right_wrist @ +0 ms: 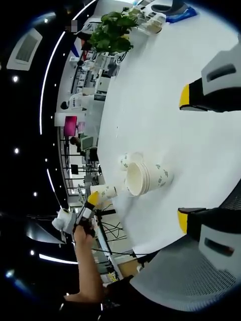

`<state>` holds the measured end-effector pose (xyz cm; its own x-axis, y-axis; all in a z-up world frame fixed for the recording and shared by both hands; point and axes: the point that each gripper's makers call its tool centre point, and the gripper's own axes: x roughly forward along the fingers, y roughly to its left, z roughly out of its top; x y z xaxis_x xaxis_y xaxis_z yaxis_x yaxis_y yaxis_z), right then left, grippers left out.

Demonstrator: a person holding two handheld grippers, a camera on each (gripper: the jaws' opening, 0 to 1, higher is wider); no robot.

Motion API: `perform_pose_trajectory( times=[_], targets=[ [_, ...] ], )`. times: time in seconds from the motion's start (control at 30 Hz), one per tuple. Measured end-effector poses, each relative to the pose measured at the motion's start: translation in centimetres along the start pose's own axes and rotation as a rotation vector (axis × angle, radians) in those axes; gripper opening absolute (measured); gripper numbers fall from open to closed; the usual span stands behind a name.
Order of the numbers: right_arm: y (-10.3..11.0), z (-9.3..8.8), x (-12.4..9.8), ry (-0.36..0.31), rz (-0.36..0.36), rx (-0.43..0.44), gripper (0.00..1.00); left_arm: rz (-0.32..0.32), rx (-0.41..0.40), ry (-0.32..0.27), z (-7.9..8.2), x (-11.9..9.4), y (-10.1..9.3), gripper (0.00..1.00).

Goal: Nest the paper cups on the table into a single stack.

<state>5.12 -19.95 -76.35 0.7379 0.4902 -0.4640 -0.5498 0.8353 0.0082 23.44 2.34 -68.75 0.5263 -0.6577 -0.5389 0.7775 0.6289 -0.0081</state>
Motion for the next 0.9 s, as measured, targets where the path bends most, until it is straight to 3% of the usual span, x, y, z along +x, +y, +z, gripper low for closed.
perform_pose_trajectory(
  times=[0.57, 0.9],
  targets=[
    [-0.1, 0.1, 0.0, -0.002, -0.007, 0.007, 0.8, -0.107, 0.077, -0.034, 3.5, -0.7, -6.0, 0.0],
    [-0.3, -0.1, 0.0, -0.002, -0.011, 0.009, 0.8, -0.162, 0.123, -0.055, 4.7, -0.9, -8.0, 0.0]
  ],
)
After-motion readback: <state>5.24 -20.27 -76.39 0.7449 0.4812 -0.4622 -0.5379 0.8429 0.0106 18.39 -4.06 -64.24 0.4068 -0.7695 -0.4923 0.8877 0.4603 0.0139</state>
